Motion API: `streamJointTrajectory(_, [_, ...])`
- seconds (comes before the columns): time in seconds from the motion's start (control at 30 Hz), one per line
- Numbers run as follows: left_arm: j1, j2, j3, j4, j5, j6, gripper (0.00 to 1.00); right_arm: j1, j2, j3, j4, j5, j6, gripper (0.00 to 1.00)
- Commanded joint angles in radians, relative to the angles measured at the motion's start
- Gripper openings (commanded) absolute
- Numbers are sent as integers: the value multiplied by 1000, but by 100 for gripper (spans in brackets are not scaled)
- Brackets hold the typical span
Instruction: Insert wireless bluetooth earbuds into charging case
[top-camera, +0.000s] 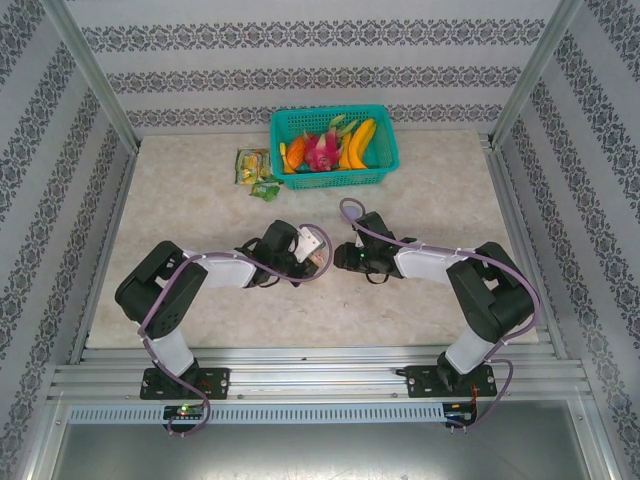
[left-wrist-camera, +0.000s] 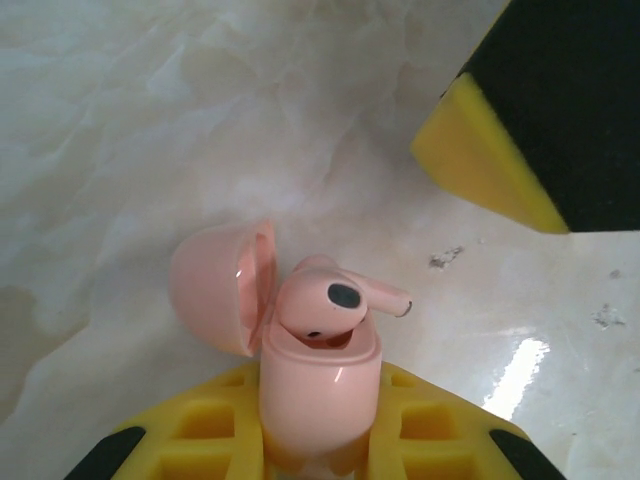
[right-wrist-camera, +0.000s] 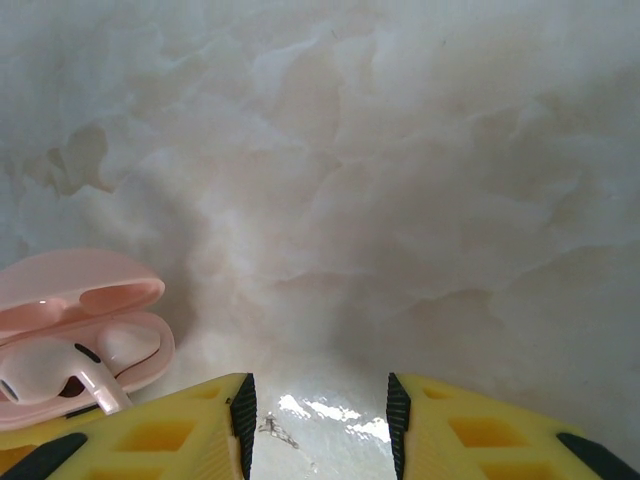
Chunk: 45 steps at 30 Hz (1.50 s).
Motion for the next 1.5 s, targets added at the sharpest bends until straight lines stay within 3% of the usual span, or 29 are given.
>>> streamJointTrajectory(0.0, [-12, -35, -6, -11, -52, 44, 0, 13, 8, 24, 11, 18, 13, 43])
streamJointTrajectory(0.33, [-14, -41, -34, 69, -14, 56, 0, 51, -20, 72, 38, -33, -13, 51])
streamJointTrajectory(0.83, [-20, -52, -42, 116, 31, 46, 0, 69, 72, 140, 48, -20, -3, 51])
streamJointTrajectory(1.47, [-20, -42, -41, 150, -1, 45, 0, 0, -65, -5, 44, -13, 5, 48])
